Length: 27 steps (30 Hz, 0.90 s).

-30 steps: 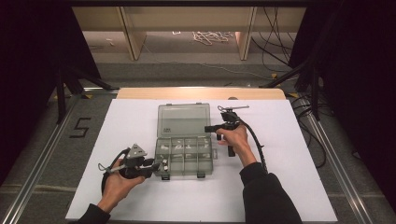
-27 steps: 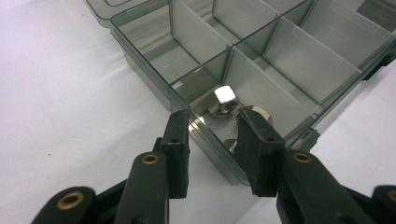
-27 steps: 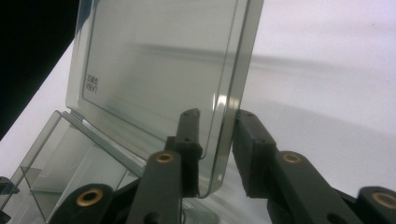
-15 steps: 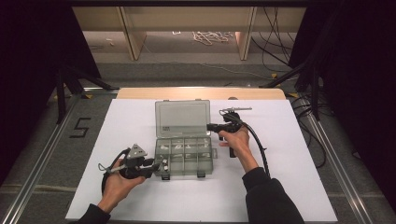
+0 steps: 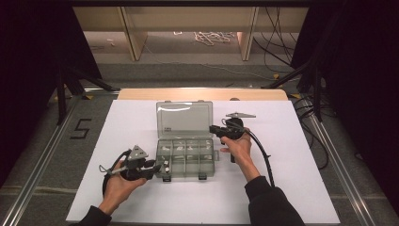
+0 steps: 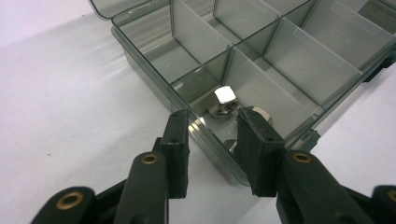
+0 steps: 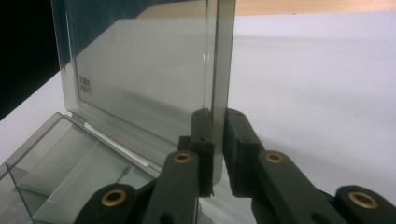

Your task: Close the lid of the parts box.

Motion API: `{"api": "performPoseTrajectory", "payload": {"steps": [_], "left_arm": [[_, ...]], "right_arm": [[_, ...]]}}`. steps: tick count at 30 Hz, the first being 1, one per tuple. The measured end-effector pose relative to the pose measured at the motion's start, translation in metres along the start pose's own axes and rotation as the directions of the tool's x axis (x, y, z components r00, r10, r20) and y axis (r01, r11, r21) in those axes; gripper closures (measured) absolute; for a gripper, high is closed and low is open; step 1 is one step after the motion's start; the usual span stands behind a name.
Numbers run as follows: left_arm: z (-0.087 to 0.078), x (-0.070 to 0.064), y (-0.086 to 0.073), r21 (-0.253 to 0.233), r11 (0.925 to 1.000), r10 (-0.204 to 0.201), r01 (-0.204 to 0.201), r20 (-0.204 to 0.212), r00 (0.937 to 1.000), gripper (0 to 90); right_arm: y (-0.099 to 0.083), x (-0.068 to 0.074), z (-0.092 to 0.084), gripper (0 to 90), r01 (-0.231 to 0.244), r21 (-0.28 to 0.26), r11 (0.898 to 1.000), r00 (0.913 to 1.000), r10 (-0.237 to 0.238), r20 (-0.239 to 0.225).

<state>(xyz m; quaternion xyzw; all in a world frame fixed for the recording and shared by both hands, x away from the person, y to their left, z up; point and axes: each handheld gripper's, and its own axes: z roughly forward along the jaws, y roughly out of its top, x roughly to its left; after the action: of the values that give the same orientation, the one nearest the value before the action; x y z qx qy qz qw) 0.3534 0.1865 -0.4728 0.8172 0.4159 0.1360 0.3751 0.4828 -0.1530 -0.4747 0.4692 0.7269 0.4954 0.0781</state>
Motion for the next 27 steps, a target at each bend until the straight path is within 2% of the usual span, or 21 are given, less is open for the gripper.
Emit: {"api": "performPoseTrajectory", "payload": {"steps": [6, 7, 8, 12, 16, 21, 23, 24, 25, 26, 27], "left_arm": [[0.0, -0.001, 0.0, -0.004, 0.9999, -0.012, 0.012, -0.007, 0.9999, 64.6], [0.0, -0.001, 0.0, -0.003, 0.9999, -0.01, 0.01, -0.009, 0.9999, 64.6], [0.0, -0.001, 0.0, -0.003, 0.9999, -0.01, 0.01, -0.009, 0.9999, 64.6], [0.0, -0.001, 0.0, -0.001, 1.0, -0.008, 0.008, -0.008, 0.9999, 64.6], [0.0, -0.001, -0.001, -0.003, 1.0, -0.007, 0.007, -0.008, 0.9999, 64.5], [0.0, 0.0, -0.001, -0.001, 0.9999, -0.01, 0.01, -0.001, 0.9999, 64.3], [0.0, 0.001, 0.0, 0.0, 1.0, -0.002, 0.002, 0.005, 1.0, 64.0], [0.0, 0.0, 0.0, -0.003, 1.0, -0.005, 0.005, 0.006, 1.0, 63.9], [-0.002, 0.002, 0.0, 0.016, 0.9996, 0.024, -0.024, 0.011, 0.9996, 63.9], [-0.002, 0.002, 0.0, 0.017, 0.9997, 0.015, -0.015, 0.015, 0.9998, 63.8], [0.0, 0.001, -0.001, -0.006, 0.9999, -0.013, 0.013, 0.012, 0.9998, 63.4]], "right_arm": [[-0.007, 0.004, -0.002, 83.3, 0.019, -0.048, 0.999, 0.9996, -0.018, 0.022], [-0.008, 0.003, -0.002, 83.3, 0.043, -0.06, 0.997, 0.9989, -0.041, 0.021], [-0.009, 0.004, -0.002, 83.2, 0.038, -0.061, 0.997, 0.999, -0.036, 0.026], [-0.012, 0.007, -0.002, 83.2, 0.074, -0.09, 0.993, 0.9963, -0.069, 0.05], [-0.016, 0.007, -0.003, 83.3, 0.07, -0.109, 0.992, 0.9969, -0.065, 0.045], [-0.019, 0.009, -0.003, 83.3, 0.094, -0.134, 0.987, 0.9945, -0.087, 0.059], [-0.02, 0.01, -0.003, 83.3, 0.114, -0.139, 0.984, 0.9921, -0.105, 0.068], [-0.021, 0.012, -0.003, 83.3, 0.105, -0.136, 0.985, 0.9929, -0.097, 0.069], [-0.021, 0.011, -0.003, 83.4, 0.116, -0.147, 0.982, 0.9912, -0.106, 0.079], [-0.022, 0.011, -0.003, 83.4, 0.124, -0.152, 0.981, 0.9902, -0.113, 0.082], [-0.022, 0.012, -0.003, 83.3, 0.128, -0.149, 0.981, 0.9895, -0.116, 0.086]]}}
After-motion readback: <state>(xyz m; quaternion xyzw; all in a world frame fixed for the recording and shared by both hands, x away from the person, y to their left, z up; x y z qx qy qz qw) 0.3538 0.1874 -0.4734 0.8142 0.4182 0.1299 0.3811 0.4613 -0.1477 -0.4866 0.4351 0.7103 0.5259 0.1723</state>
